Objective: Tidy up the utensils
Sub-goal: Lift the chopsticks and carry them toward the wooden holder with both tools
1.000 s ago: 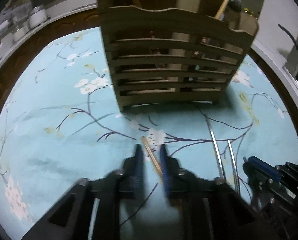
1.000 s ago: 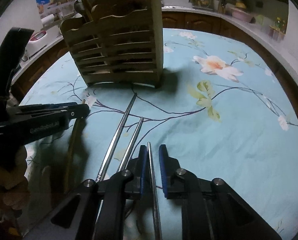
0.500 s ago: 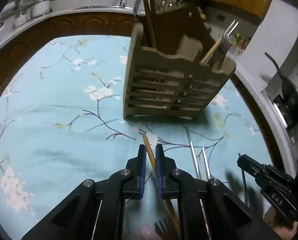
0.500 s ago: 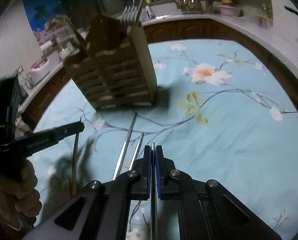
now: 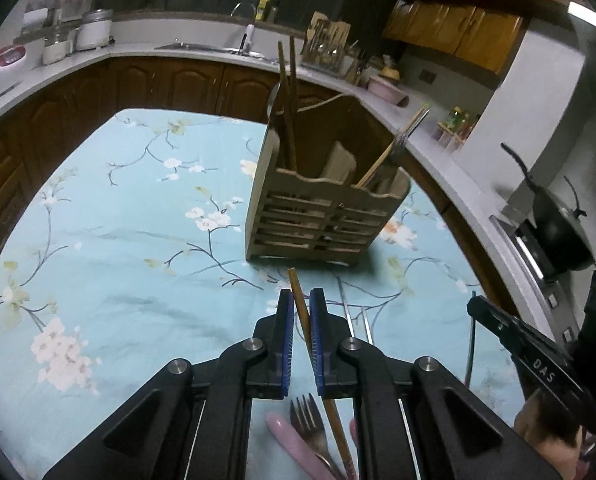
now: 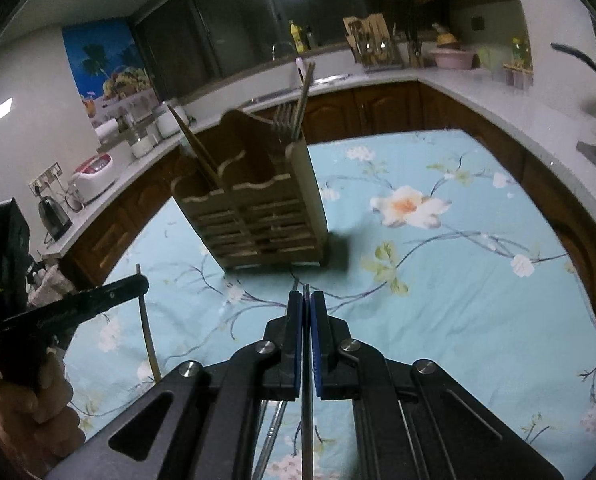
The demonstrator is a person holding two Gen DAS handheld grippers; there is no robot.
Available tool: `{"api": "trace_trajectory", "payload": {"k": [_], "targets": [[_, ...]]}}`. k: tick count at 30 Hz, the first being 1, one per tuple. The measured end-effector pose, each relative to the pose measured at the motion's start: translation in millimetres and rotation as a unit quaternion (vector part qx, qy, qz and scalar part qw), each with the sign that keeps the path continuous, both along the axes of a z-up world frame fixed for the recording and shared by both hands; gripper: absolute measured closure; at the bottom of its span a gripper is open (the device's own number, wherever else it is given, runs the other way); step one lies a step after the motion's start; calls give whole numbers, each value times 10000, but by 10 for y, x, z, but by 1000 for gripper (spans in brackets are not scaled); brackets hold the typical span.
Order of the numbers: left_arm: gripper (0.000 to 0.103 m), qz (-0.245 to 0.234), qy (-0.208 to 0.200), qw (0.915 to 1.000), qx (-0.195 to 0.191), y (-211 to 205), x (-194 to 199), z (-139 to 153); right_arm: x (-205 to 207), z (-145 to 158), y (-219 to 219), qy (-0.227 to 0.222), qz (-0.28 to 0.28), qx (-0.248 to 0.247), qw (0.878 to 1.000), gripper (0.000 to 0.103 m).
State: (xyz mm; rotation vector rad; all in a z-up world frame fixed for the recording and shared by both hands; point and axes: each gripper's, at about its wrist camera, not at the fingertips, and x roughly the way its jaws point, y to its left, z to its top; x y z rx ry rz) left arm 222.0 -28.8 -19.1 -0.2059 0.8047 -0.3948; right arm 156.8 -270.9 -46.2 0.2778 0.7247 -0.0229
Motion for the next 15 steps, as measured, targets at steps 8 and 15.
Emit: {"api": "trace_trajectory", "payload": {"k": [8,15], "targets": [[98,-5,-273,9995,-137,148,-346,233,-139,224,38,-350,-114,-72,9993,99],[99,14,-488,9986,-225,252,-500,408,-218,383,60,-595,-195,-95,9980,99]]}}
